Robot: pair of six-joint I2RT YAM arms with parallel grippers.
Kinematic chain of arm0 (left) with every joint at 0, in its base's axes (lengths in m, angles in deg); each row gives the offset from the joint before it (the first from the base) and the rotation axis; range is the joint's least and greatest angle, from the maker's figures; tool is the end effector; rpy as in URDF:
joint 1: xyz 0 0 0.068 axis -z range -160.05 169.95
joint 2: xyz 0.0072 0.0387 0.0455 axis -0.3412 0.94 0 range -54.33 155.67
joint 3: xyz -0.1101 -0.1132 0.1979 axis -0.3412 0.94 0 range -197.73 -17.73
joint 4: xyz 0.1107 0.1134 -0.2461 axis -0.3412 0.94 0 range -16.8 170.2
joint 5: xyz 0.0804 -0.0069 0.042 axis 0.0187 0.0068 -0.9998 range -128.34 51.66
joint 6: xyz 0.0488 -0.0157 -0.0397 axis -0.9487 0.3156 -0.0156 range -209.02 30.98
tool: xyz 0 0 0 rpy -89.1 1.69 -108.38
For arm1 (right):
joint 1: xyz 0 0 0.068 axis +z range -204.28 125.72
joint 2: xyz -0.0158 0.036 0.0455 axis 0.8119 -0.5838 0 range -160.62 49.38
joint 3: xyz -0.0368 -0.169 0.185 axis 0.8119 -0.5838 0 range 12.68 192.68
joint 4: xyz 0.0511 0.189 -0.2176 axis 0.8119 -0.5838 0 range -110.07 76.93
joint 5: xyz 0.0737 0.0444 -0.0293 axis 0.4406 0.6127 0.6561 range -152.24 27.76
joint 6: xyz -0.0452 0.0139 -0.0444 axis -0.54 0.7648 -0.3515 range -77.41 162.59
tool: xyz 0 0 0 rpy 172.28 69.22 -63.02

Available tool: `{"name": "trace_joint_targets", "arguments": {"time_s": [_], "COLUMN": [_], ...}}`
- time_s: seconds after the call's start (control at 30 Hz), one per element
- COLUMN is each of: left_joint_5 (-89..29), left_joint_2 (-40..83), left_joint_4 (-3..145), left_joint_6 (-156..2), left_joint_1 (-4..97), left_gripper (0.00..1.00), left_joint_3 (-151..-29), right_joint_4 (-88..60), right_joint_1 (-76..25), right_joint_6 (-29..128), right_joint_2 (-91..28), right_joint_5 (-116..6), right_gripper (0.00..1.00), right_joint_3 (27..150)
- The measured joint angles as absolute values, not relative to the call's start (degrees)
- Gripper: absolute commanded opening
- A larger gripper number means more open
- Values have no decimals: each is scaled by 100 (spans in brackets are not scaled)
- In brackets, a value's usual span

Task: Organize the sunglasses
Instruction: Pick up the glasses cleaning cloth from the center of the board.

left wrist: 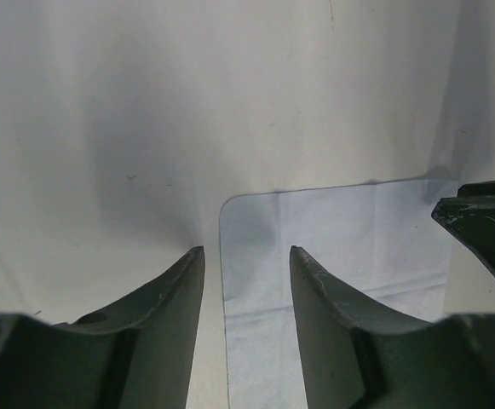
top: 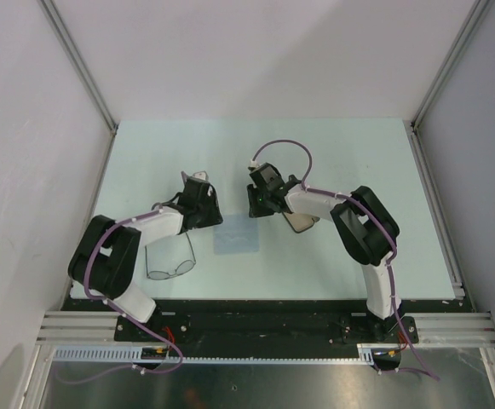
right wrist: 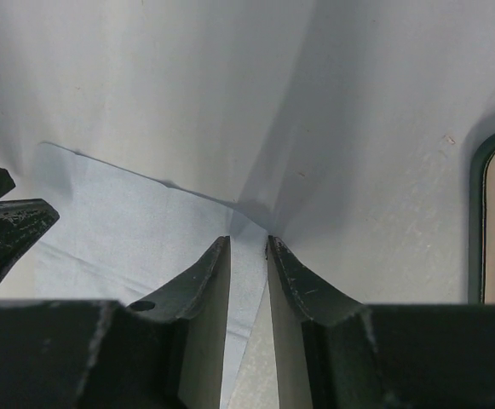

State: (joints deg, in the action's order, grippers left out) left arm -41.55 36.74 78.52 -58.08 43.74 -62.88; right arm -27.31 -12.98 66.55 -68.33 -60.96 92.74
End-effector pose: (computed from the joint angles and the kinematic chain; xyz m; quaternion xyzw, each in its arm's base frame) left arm 0.3114 -0.1342 0.1019 -0.0680 0.9406 -0.1291 0.3067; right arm 0.3501 0.3091 0.1088 -0.1461 0.9338 0.1849 0.2692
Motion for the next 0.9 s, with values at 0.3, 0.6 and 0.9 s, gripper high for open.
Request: {"name": "trace_joint_targets", "arguments": {"time_s": [0.3,0.6,0.9], "left_joint_5": [-4211,-4216,-4203], "left_joint_2": [3823,3950,4061], "left_joint_4": [7841,7797,7765], "left_joint_6": [-5808,-5810,-5812], "left_joint_1": [4374,4374,4374], "left_gripper": [49,38,33], "left_joint_3": [-6375,-6463,-6554], "right_joint_4": [-2738,-2751,-2749], "right_joint_1": [-1276,-1272,-1272], "right_joint_6": [6655,6655,6653], "right_joint_2": [-6850,-6885,-6912], "right_joint_5": [-6168,-6194,-6196], "right_gripper": [26,24,21], "right_joint_3": [9298,9343,9372]}}
